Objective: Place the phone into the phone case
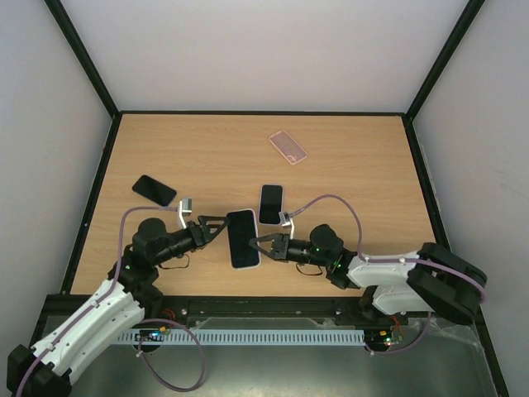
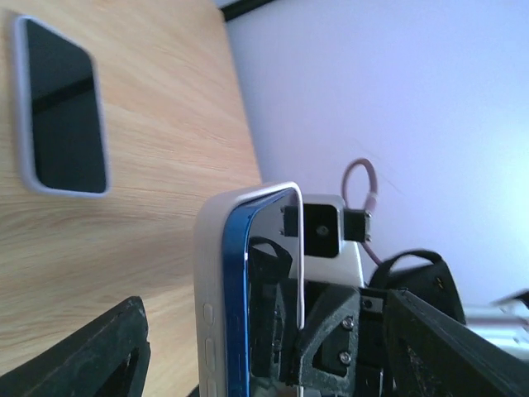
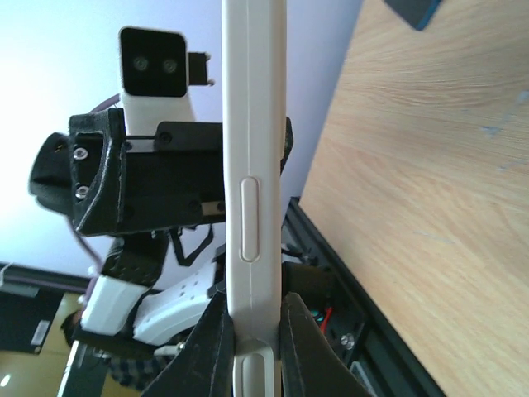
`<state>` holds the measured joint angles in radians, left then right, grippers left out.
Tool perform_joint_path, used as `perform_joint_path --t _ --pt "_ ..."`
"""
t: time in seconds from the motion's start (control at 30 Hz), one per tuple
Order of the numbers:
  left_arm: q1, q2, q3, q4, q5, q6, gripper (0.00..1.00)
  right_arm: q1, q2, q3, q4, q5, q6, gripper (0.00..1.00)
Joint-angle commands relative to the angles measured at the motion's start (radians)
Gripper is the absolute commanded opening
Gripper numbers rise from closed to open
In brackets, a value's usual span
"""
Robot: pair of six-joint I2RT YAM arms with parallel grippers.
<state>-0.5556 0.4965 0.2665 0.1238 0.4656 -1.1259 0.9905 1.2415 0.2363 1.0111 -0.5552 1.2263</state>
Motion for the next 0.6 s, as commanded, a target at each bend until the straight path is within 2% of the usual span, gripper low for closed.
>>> perform_joint_path --t 0.0,0.1,0.27,0.3,0.57 --pt "0.005 -0.02 0.02 0.16 0.149 -0.029 0.75 0.007 -0.112 0.037 0.007 -0.079 -0.051 0.04" --pt "0.006 -0.03 -0.018 0.296 0.176 -0.095 0.68 0.007 -0.174 0.037 -0.014 -0.075 -0.049 0.05" --pt "0.005 -0.045 -0.088 0.522 0.18 -0.204 0.5 0.009 -0.205 0.037 -0.012 -0.079 -0.029 0.05" --pt "0.005 -0.041 -0.097 0.548 0.181 -0.216 0.46 0.009 -0.203 0.038 -0.006 -0.084 -0.024 0.05" --pt "0.003 0.004 -0.102 0.611 0.187 -0.225 0.32 0.011 -0.186 0.041 0.063 -0.122 0.007 0.05"
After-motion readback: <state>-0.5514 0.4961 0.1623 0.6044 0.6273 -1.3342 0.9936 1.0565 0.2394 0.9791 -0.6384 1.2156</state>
